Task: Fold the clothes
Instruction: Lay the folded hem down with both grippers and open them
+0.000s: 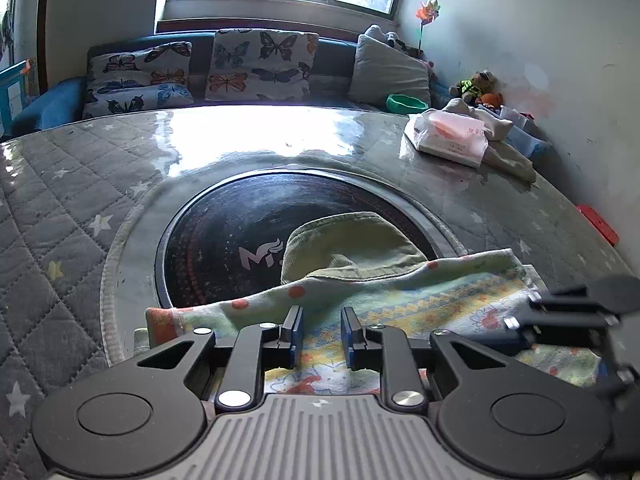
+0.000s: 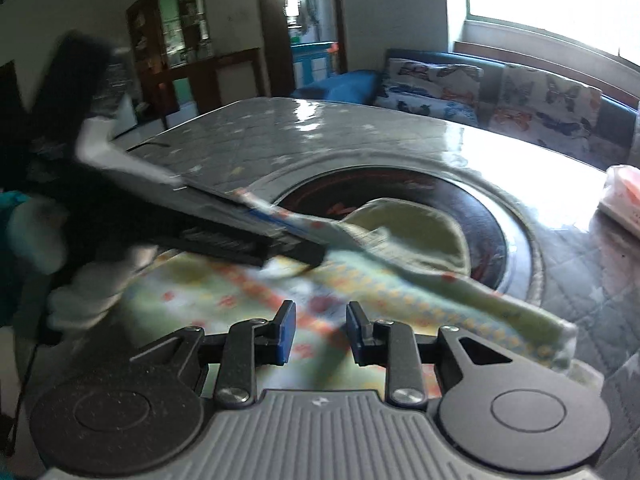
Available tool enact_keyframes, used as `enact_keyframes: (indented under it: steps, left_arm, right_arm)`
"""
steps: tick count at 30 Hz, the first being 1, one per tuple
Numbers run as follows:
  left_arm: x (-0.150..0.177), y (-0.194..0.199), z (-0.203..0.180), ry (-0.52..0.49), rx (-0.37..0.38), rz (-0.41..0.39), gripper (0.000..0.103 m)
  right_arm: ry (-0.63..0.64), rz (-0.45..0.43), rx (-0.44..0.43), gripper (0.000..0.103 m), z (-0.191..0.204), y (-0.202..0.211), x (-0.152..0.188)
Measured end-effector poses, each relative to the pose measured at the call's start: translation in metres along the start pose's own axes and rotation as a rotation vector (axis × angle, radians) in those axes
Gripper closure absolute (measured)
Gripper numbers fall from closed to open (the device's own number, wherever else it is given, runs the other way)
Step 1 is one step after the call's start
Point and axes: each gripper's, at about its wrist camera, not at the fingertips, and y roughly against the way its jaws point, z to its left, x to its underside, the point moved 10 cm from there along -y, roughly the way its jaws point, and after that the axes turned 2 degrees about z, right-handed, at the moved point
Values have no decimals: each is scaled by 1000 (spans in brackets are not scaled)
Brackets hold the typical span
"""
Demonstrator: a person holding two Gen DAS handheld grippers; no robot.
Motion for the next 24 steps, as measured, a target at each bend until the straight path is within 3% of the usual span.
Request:
enact_keyframes:
  steps: [7, 13, 18, 24]
  left_arm:
    - [8, 24, -13, -14, -4, -33, 80]
    - [39, 58, -29, -23, 18, -58, 80]
    - [65, 74, -23, 2, -3, -55, 80]
    - [74, 84, -7, 30, -37, -60, 80]
  right_arm:
    - [24, -22, 2, 76, 15, 26, 19]
    - [36, -47, 15, 76, 25, 49, 35]
    - [-15, -40, 72, 76, 4, 63, 54]
    - [-87, -27, 147, 76, -24, 80, 77]
